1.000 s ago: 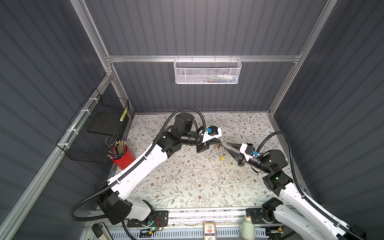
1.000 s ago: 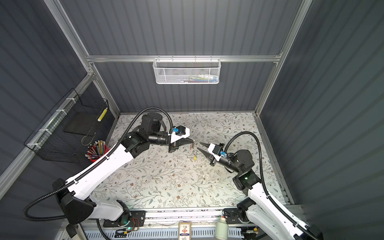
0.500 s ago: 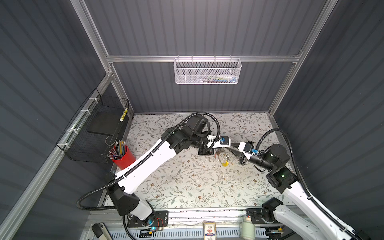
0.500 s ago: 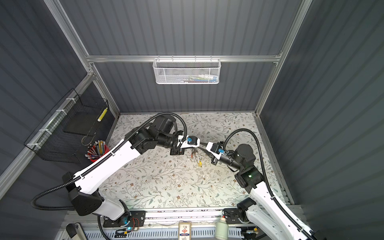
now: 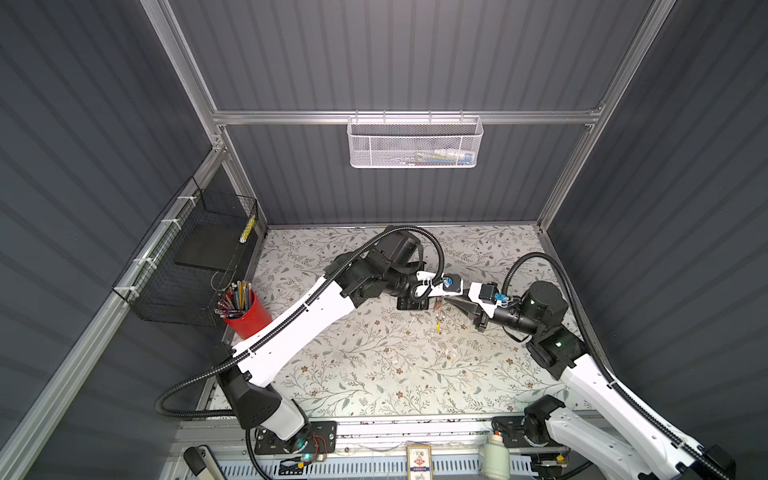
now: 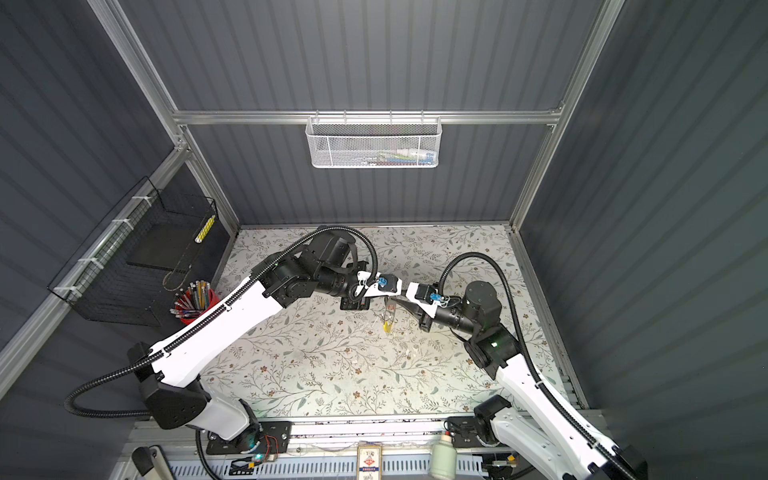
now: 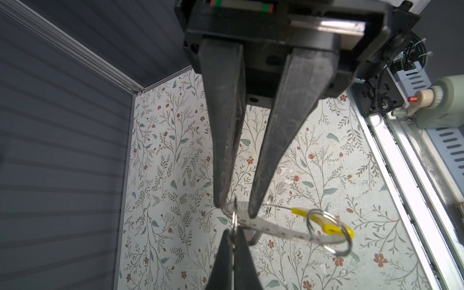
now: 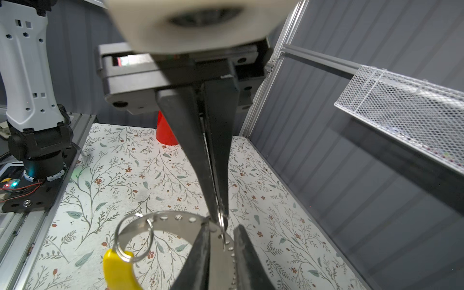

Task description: Put the keys on the keyring

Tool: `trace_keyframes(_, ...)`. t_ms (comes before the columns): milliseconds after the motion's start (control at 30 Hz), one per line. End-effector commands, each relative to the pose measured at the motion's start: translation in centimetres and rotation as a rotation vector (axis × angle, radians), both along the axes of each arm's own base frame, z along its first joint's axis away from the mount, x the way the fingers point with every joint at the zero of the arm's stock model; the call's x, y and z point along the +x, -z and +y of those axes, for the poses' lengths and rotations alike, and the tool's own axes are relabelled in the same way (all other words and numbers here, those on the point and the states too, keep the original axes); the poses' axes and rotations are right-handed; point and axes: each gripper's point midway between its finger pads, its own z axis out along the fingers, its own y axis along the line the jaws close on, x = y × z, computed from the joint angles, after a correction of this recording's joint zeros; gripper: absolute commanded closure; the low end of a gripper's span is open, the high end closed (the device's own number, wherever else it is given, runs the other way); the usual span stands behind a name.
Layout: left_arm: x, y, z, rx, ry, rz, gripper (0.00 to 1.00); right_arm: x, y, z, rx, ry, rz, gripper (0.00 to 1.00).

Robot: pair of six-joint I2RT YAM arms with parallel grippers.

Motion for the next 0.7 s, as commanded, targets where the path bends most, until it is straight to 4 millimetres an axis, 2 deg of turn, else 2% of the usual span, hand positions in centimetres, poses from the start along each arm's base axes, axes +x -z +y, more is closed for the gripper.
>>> trace_keyframes(0, -0.11, -0.99, -0.13, -0.004, 0.013, -0.027, 1.0, -0.11, -1.83, 0.11, 0.037, -0.014, -0.026, 0.81)
trace_keyframes(200, -0.16, -0.72, -0.28, 0.006, 0.015, -0.03, 1.0, -0.23, -2.11, 0.18, 0.058, -0.022, -0.031, 0.86)
trace_keyframes(300, -0.19, -0.9, -0.37, 0.001, 0.017, -0.034, 1.0, -0.16, -1.78, 0.29, 0.052, -0.028, -0.017, 0.93)
trace_keyframes(400, -0.22, -1.12, -0.42, -0.007, 0.016, -0.036, 1.0, -0.04, -1.55, 0.3, 0.045, -0.025, -0.01, 0.96)
trace_keyframes(500, -0.31, -1.35, -0.43, -0.021, 0.017, -0.038, 1.0, 0.07, -1.28, 0.26, 0.038, -0.017, 0.0, 0.95)
trace_keyframes(567, -0.37, -1.43, -0.43, -0.024, 0.017, -0.038, 1.0, 0.17, -1.18, 0.23, 0.036, -0.01, 0.005, 0.89)
trace_keyframes(667, -0.45, -1.44, -0.45, -0.025, 0.02, -0.037, 1.0, 0.31, -1.14, 0.15, 0.037, 0.0, 0.005, 0.87)
